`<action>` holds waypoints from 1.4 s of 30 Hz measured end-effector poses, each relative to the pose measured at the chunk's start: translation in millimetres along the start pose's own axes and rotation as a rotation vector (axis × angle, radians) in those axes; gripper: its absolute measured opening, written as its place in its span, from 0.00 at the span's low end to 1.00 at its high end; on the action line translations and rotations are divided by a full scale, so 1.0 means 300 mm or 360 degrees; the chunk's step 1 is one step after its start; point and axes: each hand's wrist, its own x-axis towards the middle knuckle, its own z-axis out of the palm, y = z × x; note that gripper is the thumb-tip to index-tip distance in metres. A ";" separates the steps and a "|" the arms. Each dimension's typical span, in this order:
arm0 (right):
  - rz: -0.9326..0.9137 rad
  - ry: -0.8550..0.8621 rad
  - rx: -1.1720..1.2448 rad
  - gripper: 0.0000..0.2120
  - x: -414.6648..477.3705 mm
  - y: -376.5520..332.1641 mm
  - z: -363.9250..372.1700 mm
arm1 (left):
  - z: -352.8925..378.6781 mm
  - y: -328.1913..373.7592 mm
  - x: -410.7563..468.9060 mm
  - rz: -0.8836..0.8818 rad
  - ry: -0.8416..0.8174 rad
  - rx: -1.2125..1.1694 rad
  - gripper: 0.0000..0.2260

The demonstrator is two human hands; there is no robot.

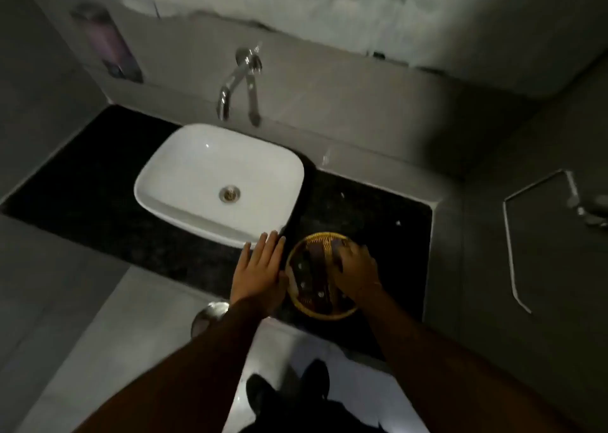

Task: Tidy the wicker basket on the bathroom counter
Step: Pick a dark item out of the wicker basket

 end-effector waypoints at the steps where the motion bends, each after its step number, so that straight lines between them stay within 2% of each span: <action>1: -0.0007 0.0004 0.0001 0.29 -0.004 0.008 0.020 | 0.028 0.002 -0.023 0.0012 -0.0076 0.0012 0.35; 5: 0.0139 0.0021 0.0262 0.30 -0.026 0.044 0.140 | 0.150 0.006 -0.128 -0.0003 -0.0139 0.0004 0.35; 11: 0.0384 -0.0072 0.0572 0.38 0.002 0.061 0.218 | 0.200 0.041 -0.146 -0.0144 -0.0193 -0.0104 0.33; 18: 0.0566 0.0039 0.0872 0.35 0.038 0.033 0.227 | 0.217 0.044 -0.127 -0.0202 -0.0122 -0.0153 0.31; 22: 0.0573 0.0138 0.1074 0.33 0.010 0.029 0.217 | 0.199 0.034 -0.104 -0.0215 -0.0085 -0.0185 0.31; 25: 0.0513 0.0199 0.1136 0.29 -0.010 0.031 0.205 | 0.166 0.038 -0.065 -0.0263 -0.0063 -0.0227 0.30; 28: 0.0431 0.0219 0.1008 0.24 -0.023 0.028 0.185 | 0.115 0.055 -0.008 -0.0371 -0.0012 -0.0431 0.30; 31: 0.0210 0.0182 0.0775 0.21 -0.039 0.010 0.160 | 0.050 0.071 0.051 -0.0548 0.0080 -0.0866 0.31; 34: -0.0057 0.0143 0.0576 0.20 -0.056 -0.010 0.117 | -0.034 0.064 0.099 -0.0829 0.0002 -0.1519 0.29; 37: -0.0312 0.0301 0.0635 0.22 -0.084 -0.041 0.060 | -0.092 0.022 0.116 -0.0743 0.0077 -0.1862 0.14; 39: -0.0451 0.0376 0.0646 0.18 -0.104 -0.055 0.035 | -0.113 -0.014 0.094 -0.0656 0.0047 -0.1966 0.15; 42: -0.0505 0.0358 0.0657 0.18 -0.113 -0.084 0.005 | -0.141 -0.049 0.060 -0.0669 -0.0028 -0.2138 0.16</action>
